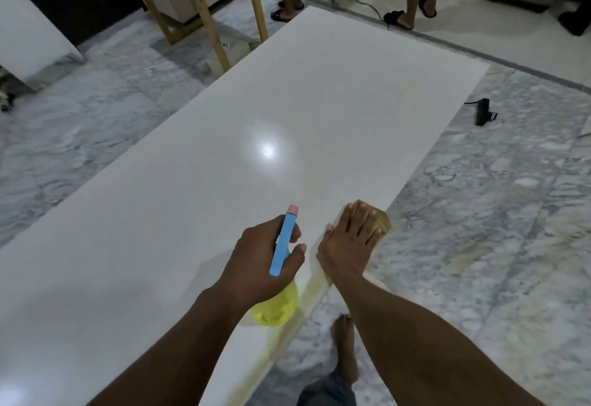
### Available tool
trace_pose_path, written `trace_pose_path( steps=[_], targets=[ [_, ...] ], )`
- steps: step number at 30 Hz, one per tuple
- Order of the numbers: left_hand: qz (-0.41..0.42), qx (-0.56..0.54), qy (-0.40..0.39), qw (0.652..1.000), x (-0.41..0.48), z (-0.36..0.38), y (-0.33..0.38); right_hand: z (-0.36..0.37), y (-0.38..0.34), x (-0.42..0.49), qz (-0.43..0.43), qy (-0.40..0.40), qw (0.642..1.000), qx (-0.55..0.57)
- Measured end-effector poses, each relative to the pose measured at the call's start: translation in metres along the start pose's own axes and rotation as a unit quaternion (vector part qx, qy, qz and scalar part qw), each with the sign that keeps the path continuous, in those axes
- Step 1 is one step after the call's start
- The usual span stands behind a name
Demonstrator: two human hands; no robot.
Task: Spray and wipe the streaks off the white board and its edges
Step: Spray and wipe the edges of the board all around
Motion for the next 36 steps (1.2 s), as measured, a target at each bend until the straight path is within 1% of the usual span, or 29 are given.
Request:
trace_pose_path(
  steps=[7, 11, 16, 20, 24, 27, 36],
  targets=[
    [-0.03, 0.012, 0.002, 0.999, -0.101, -0.013, -0.049, 0.028, -0.041, -0.103, -0.037, -0.026, 0.999, 0.025],
    [-0.048, 0.003, 0.01, 0.999, -0.153, -0.031, -0.075, 0.042, -0.071, -0.165, -0.046, -0.028, 0.997, 0.053],
    [-0.067, 0.013, 0.025, 0.997, -0.207, -0.056, -0.115, 0.058, -0.101, -0.223, -0.052, -0.012, 0.997, 0.047],
    [-0.065, 0.016, 0.031, 0.997, -0.244, -0.072, -0.15, 0.066, -0.119, -0.254, -0.046, -0.001, 0.998, 0.051],
    [-0.041, 0.021, 0.029, 0.999, -0.283, -0.091, -0.191, 0.081, -0.146, -0.303, -0.044, 0.018, 0.998, 0.05],
    [-0.031, 0.017, 0.026, 0.999, -0.311, -0.105, -0.225, 0.097, -0.165, -0.337, -0.035, 0.017, 0.998, 0.046],
    [0.011, 0.011, -0.004, 1.0, -0.401, -0.149, -0.328, 0.144, -0.238, -0.48, -0.034, 0.052, 0.996, 0.061]
  ],
)
Point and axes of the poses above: each hand's wrist, its own x-axis towards the middle knuckle, its own z-axis out of the palm, y = z × x, the point moved 8 cm from there along x, towards the middle knuckle, and after that the axes turned 11 degrees about -z, right-handed, at the moved point
